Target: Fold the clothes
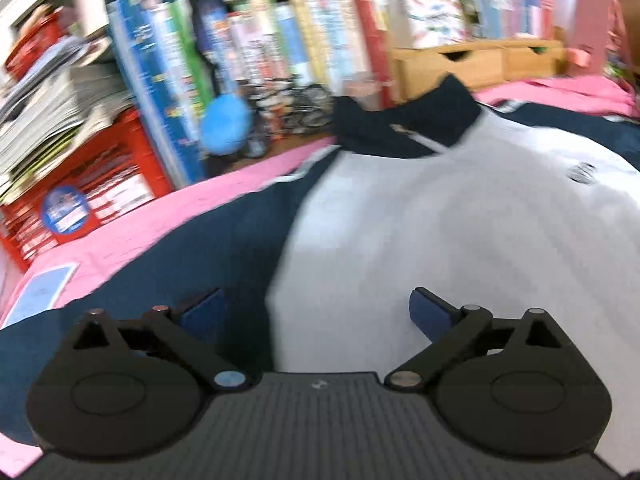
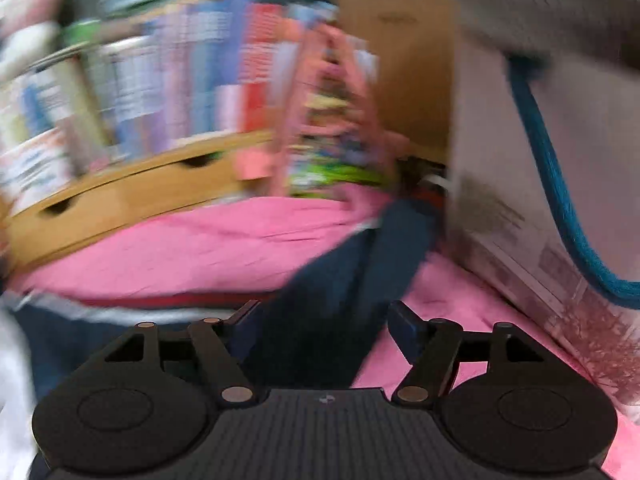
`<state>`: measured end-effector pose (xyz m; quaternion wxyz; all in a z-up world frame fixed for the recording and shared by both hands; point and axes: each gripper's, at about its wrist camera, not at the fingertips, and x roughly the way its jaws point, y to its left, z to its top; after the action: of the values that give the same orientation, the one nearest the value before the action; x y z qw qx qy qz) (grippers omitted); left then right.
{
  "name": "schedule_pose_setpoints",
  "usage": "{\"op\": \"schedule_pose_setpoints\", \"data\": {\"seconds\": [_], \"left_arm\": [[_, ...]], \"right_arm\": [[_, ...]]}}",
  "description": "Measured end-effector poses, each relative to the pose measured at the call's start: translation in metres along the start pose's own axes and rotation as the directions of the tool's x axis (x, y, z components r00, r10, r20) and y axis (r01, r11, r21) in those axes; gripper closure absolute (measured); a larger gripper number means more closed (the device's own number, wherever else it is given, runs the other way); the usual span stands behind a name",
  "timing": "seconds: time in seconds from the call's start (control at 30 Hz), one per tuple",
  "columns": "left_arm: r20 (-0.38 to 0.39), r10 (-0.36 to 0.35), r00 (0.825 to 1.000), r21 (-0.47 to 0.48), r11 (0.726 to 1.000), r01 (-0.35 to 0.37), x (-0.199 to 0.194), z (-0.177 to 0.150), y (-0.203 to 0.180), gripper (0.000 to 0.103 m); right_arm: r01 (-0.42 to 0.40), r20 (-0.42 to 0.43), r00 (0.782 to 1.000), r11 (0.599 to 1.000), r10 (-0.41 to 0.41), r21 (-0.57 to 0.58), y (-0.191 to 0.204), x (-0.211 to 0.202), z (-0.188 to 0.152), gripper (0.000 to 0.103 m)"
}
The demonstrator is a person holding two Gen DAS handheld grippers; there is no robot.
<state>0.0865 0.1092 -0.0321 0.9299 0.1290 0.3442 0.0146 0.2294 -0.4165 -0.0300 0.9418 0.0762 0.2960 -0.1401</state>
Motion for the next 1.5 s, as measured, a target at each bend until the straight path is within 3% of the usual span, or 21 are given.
{"op": "schedule_pose_setpoints", "data": {"seconds": [0.1, 0.17, 0.2, 0.27, 0.37, 0.4, 0.43, 0.53, 0.63, 0.73, 0.8, 0.83, 0.9, 1.0, 1.07, 1.17, 1.2, 1.27, 1.37, 1.43, 1.5], "left_arm": [[0.019, 0.011, 1.000, -0.016, 1.000, -0.011, 0.004, -0.004, -0.008, 0.000], [0.033, 0.009, 0.999, -0.052, 0.999, -0.007, 0.007, -0.007, -0.004, 0.000], [0.032, 0.002, 0.999, -0.066, 0.998, 0.000, 0.007, -0.008, -0.003, 0.000], [0.028, -0.010, 1.000, -0.091, 0.996, 0.013, 0.008, -0.008, 0.001, 0.000], [0.034, 0.000, 0.999, -0.082, 0.997, 0.003, 0.008, -0.008, -0.001, 0.000], [0.037, 0.004, 0.999, -0.077, 0.997, -0.001, 0.008, -0.008, -0.002, 0.000], [0.039, 0.006, 0.999, -0.074, 0.997, -0.003, 0.008, -0.008, -0.003, 0.000], [0.042, 0.012, 0.999, -0.067, 0.998, -0.009, 0.007, -0.009, -0.003, 0.000], [0.045, 0.015, 0.999, -0.063, 0.998, -0.012, 0.006, -0.009, -0.004, 0.000], [0.047, 0.017, 0.999, -0.060, 0.998, -0.014, 0.006, -0.009, -0.004, 0.000], [0.049, 0.021, 0.999, -0.057, 0.998, -0.019, 0.006, -0.009, -0.005, 0.000], [0.050, 0.024, 0.998, -0.054, 0.998, -0.021, 0.006, -0.009, -0.005, 0.000], [0.051, 0.027, 0.998, -0.052, 0.998, -0.024, 0.005, -0.008, -0.006, 0.000], [0.044, 0.020, 0.999, -0.066, 0.998, -0.017, -0.001, -0.008, -0.006, 0.000], [0.034, 0.001, 0.999, -0.087, 0.996, 0.002, -0.012, -0.011, -0.007, 0.000], [0.038, -0.038, 0.999, -0.103, 0.994, 0.042, -0.033, -0.018, -0.010, 0.000], [0.045, -0.050, 0.998, -0.086, 0.995, 0.054, -0.043, -0.026, -0.014, 0.000], [0.034, -0.041, 0.999, -0.018, 0.999, 0.041, -0.055, -0.042, -0.023, 0.000], [0.069, 0.023, 0.997, 0.039, 0.999, -0.026, -0.073, -0.068, -0.015, 0.000], [0.057, 0.065, 0.996, 0.022, 0.998, -0.066, -0.080, -0.078, -0.001, 0.000], [0.023, 0.124, 0.992, -0.004, 0.992, -0.124, -0.086, -0.084, 0.013, 0.000]], "right_arm": [[0.039, -0.052, 0.998, 0.996, -0.035, 0.079, -0.011, 0.040, 0.004, 0.026], [0.070, -0.082, 0.995, 0.995, -0.064, 0.064, -0.014, 0.055, 0.002, 0.058], [0.136, -0.081, 0.988, 0.990, -0.134, 0.021, -0.013, 0.058, 0.002, 0.087], [0.247, -0.050, 0.967, 0.968, -0.250, -0.054, -0.013, 0.056, 0.003, 0.090], [0.369, 0.029, 0.929, 0.922, -0.368, -0.117, -0.025, 0.037, 0.000, 0.088], [0.380, 0.025, 0.924, 0.916, -0.380, -0.124, -0.032, 0.032, -0.003, 0.079], [0.384, 0.013, 0.923, 0.914, -0.386, -0.127, -0.036, 0.029, -0.007, 0.066], [0.379, -0.012, 0.924, 0.918, -0.383, -0.114, -0.043, 0.013, -0.018, 0.053], [0.385, 0.032, 0.923, 0.919, -0.383, -0.082, -0.032, -0.009, -0.022, 0.039], [0.293, 0.088, 0.954, 0.953, -0.287, -0.071, -0.006, -0.040, -0.028, 0.038], [0.102, 0.092, 0.991, 0.992, -0.095, -0.077, 0.018, -0.064, -0.033, 0.037], [-0.013, 0.083, 0.996, 0.996, 0.020, -0.088, 0.031, -0.077, -0.040, 0.037], [-0.253, 0.046, 0.964, 0.957, 0.261, -0.139, 0.061, -0.102, -0.058, 0.037], [-0.512, -0.049, 0.856, 0.832, 0.514, -0.213, 0.107, -0.136, -0.090, 0.037], [-0.624, -0.126, 0.780, 0.745, 0.613, -0.234, 0.138, -0.154, -0.115, 0.037], [-0.706, -0.210, 0.708, 0.665, 0.674, -0.243, 0.173, -0.176, -0.148, 0.033], [-0.716, -0.231, 0.697, 0.647, 0.679, -0.261, 0.179, -0.183, -0.157, 0.030], [-0.700, -0.269, 0.712, 0.626, 0.649, -0.343, 0.188, -0.195, -0.176, 0.029], [-0.572, -0.199, 0.805, 0.639, 0.559, -0.514, 0.167, -0.207, -0.191, 0.018], [-0.494, -0.170, 0.864, 0.732, 0.474, -0.469, 0.136, -0.201, -0.180, 0.010], [-0.297, -0.096, 0.954, 0.841, 0.286, -0.452, 0.111, -0.197, -0.165, 0.010]]}}
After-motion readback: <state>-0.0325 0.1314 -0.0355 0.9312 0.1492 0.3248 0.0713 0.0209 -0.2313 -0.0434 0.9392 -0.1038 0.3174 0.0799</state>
